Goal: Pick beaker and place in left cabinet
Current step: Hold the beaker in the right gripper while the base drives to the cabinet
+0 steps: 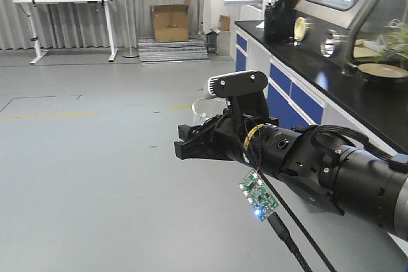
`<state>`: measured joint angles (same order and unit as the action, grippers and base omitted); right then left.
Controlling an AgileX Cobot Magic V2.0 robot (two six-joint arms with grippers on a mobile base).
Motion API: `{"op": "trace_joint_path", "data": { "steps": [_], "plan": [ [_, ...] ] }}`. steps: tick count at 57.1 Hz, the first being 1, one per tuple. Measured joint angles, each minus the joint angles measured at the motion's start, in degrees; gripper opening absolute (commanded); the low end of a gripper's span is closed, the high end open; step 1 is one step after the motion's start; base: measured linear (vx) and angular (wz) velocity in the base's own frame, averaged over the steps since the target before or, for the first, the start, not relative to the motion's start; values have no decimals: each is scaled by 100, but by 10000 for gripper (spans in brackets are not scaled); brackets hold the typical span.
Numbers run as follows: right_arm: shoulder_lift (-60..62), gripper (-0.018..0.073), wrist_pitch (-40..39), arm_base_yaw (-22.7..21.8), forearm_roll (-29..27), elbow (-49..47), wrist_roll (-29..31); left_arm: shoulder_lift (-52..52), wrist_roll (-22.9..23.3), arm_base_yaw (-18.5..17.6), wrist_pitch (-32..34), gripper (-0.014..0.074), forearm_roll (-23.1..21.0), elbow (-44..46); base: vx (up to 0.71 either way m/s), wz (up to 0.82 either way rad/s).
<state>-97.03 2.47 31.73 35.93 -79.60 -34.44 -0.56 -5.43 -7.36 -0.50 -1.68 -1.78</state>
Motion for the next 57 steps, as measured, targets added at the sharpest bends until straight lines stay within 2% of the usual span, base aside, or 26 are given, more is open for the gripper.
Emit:
{"op": "trace_joint_path", "data": {
  "steps": [57],
  "plan": [
    [0,103,0,0,0,0,-2,0,0,0,0,1,0,0,44,11]
  ]
}}
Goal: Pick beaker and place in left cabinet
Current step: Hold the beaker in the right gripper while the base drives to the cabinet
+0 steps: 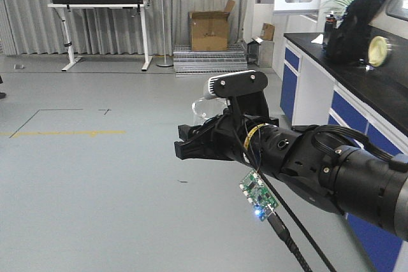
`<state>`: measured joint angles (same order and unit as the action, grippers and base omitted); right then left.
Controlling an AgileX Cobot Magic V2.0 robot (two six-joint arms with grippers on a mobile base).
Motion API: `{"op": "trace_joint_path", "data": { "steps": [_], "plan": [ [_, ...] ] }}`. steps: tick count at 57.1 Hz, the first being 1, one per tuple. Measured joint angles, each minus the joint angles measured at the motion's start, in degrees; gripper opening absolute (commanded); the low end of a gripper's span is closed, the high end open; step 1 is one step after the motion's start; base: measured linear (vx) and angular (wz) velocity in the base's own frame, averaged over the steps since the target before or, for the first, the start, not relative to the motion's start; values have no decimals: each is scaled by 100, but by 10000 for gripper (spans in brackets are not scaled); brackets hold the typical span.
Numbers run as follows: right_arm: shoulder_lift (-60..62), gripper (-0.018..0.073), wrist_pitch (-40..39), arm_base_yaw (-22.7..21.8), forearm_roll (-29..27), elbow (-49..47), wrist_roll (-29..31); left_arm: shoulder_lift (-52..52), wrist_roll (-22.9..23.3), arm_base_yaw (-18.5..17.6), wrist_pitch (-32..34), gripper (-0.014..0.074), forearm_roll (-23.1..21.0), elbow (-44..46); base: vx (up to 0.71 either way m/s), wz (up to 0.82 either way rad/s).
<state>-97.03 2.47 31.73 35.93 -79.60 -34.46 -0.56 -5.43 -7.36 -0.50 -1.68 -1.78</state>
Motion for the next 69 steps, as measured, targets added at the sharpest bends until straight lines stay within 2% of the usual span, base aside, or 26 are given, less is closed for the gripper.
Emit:
{"op": "trace_joint_path", "data": {
  "steps": [69],
  "plan": [
    [0,103,30,0,0,0,0,0,0,0,0,1,0,0,61,2]
  ]
}}
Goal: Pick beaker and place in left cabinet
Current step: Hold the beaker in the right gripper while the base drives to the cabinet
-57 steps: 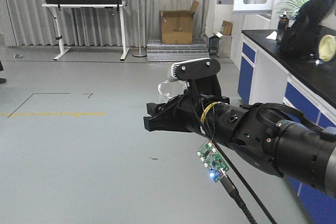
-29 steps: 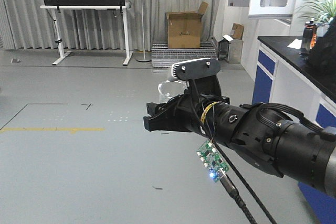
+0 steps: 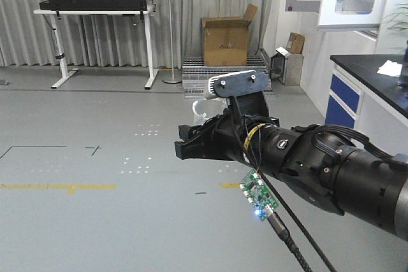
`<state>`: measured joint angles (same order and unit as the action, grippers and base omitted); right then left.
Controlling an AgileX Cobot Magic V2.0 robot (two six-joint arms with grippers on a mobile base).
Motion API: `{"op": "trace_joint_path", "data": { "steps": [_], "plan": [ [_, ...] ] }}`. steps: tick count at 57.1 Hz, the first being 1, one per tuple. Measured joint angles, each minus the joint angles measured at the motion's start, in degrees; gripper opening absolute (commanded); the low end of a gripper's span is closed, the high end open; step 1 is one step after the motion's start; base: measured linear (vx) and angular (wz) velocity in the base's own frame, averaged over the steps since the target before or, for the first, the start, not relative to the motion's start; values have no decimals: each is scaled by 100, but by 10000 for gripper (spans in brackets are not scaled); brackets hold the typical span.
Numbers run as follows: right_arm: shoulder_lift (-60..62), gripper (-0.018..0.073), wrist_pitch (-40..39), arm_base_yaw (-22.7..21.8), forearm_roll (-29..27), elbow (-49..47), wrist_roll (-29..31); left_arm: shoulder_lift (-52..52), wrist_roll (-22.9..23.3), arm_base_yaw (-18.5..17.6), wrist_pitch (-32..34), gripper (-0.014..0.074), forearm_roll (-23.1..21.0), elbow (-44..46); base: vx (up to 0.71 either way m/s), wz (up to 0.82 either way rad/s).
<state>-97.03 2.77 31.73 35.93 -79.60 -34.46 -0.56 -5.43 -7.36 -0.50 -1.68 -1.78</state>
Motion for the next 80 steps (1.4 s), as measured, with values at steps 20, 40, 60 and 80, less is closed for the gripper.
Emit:
{"op": "trace_joint_path", "data": {
  "steps": [20,40,60,80],
  "plan": [
    [-5,103,12,0,0,0,0,0,0,0,0,1,0,0,71,1],
    [0,103,7,7,0,0,0,0,0,0,0,1,0,0,73,0],
    [0,103,12,7,0,0,0,0,0,0,0,1,0,0,71,-2],
    [0,103,12,7,0,0,0,0,0,0,0,1,0,0,70,-1]
  ]
}}
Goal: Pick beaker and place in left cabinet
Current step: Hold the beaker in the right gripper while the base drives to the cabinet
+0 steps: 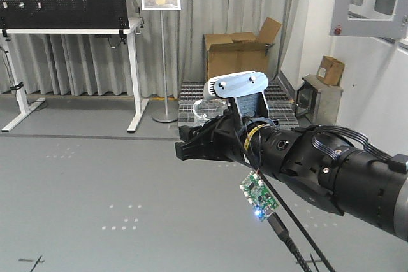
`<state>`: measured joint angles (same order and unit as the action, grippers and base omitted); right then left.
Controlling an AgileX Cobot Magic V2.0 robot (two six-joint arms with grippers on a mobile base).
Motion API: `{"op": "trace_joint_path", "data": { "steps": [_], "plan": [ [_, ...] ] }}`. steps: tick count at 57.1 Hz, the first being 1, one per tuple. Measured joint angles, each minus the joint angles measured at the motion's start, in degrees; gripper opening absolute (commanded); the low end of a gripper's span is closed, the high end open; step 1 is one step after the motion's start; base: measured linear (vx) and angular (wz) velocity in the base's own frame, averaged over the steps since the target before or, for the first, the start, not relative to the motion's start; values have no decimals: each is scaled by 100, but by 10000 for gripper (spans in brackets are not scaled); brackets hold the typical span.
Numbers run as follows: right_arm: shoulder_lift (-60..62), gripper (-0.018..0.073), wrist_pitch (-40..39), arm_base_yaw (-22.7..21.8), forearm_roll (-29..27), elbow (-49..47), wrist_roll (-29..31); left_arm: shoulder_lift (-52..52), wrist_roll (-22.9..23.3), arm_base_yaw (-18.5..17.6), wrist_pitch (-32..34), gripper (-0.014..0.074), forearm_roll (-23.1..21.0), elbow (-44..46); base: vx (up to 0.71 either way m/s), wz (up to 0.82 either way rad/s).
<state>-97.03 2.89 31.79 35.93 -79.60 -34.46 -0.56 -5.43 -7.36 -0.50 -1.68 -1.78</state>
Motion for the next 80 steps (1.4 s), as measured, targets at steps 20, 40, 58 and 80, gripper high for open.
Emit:
{"op": "trace_joint_path", "data": {
  "steps": [20,40,58,80],
  "plan": [
    [0,103,0,0,0,0,0,0,0,0,0,1,0,0,70,2],
    [0,103,0,0,0,0,0,0,0,0,0,1,0,0,68,-2],
    [0,103,0,0,0,0,0,0,0,0,0,1,0,0,65,-3],
    [0,103,4,0,0,0,0,0,0,0,0,1,0,0,60,0]
  ]
}}
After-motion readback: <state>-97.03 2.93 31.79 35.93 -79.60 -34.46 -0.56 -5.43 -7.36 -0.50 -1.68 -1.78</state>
